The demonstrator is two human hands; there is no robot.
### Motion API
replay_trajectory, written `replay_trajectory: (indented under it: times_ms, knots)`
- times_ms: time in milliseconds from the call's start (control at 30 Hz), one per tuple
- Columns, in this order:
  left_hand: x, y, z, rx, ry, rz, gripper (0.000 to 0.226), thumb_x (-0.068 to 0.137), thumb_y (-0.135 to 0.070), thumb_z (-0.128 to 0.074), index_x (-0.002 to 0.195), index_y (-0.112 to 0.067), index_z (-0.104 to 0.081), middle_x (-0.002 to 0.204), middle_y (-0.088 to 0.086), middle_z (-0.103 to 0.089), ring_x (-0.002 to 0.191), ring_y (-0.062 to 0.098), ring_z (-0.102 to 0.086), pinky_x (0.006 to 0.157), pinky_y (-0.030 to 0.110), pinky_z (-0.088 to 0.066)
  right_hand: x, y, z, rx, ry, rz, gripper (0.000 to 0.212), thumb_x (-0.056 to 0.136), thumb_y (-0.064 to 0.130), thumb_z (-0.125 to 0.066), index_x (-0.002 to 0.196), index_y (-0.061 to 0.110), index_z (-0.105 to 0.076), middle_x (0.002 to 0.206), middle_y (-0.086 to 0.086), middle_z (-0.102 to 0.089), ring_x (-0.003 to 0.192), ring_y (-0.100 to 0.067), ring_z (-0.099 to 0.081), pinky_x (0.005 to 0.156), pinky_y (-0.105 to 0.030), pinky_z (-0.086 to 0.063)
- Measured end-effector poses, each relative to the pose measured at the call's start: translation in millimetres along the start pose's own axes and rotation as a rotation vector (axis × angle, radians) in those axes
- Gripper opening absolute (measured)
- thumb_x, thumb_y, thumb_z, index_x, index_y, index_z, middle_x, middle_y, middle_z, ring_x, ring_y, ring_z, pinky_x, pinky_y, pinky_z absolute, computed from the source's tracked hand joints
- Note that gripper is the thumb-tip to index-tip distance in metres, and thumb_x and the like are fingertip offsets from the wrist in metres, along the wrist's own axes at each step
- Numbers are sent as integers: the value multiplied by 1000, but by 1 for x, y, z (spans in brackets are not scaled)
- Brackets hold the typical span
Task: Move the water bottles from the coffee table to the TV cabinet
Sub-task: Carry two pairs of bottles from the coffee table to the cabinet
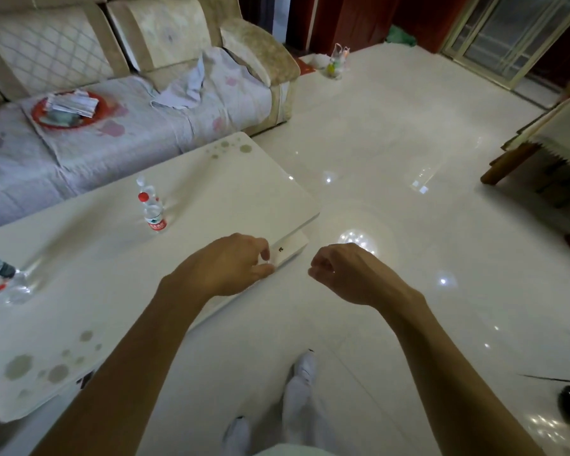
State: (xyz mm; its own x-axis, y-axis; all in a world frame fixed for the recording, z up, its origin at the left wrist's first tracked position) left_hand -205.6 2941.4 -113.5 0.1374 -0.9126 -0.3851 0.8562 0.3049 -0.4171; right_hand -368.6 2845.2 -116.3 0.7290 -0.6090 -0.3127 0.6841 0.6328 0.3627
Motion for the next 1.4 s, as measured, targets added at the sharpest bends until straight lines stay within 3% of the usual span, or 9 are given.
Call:
replay_trajectory:
  times_ms: [133, 200, 300, 467, 667, 967, 1400]
  knots:
    - [36, -2, 17, -1, -35, 62, 35, 93, -45, -51, 118, -22, -56, 118, 0, -63, 97, 17, -59, 88, 33, -50, 43, -16, 25, -17, -2, 55, 31, 96, 33, -53, 93, 6, -68, 91, -6, -69, 80, -22, -63, 60, -27, -44]
    - [51, -4, 26, -36, -37, 112, 35, 93, -45, -51, 119, -22, -56, 118, 0, -63, 98, 16, -60, 90, 33, -51, 66, -22, 38, -35, 25, 80, 33, 96, 34, -52, 96, 6, -69, 98, -9, -71, 82, -23, -63, 64, -33, -46]
    - [75, -5, 43, -57, -69, 179, 35, 93, -44, -51, 120, -22, -56, 118, -1, -63, 97, 15, -60, 90, 32, -51, 100, -30, 61, -49, 41, 156, 31, 97, 36, -52, 106, 13, -70, 108, -4, -70, 90, -18, -62, 73, -29, -47]
    - [100, -4, 59, -118, -118, 307, 34, 94, -43, -50, 120, -22, -56, 117, -2, -63, 95, 13, -60, 81, 24, -44, 149, -38, 82, -94, 83, 275, 32, 95, 35, -50, 104, 12, -71, 109, -6, -71, 98, -22, -64, 85, -38, -53]
    - [107, 15, 62, -178, -107, 435, 34, 94, -42, -50, 121, -21, -56, 118, -2, -63, 94, 12, -59, 80, 23, -41, 198, -25, 82, -125, 178, 372, 31, 95, 34, -51, 110, 14, -69, 113, -4, -70, 101, -21, -64, 87, -34, -51]
    - [110, 100, 77, -264, -128, 576, 34, 95, -42, -49, 121, -21, -55, 117, -1, -64, 94, 13, -59, 81, 23, -41, 282, 37, 59, -189, 287, 493, 31, 96, 37, -52, 111, 15, -68, 113, -3, -70, 104, -20, -63, 91, -36, -51]
    - [125, 275, 117, -346, -247, 651, 33, 93, -44, -52, 115, -20, -59, 117, 2, -66, 99, 21, -64, 85, 27, -45, 409, 149, 22, -325, 382, 483, 28, 96, 37, -53, 108, 16, -68, 113, -1, -69, 102, -20, -64, 89, -36, -52]
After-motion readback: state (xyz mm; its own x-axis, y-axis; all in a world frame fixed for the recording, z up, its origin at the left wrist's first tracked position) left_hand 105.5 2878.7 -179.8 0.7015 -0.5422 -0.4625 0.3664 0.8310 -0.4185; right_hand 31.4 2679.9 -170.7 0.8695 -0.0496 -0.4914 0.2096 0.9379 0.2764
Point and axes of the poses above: each hand's wrist, its own x-axis towards the middle knuckle, its own z-axis out of the back of the hand, y = z × x, the point moved 4 cm from there along x, towards the middle knuckle
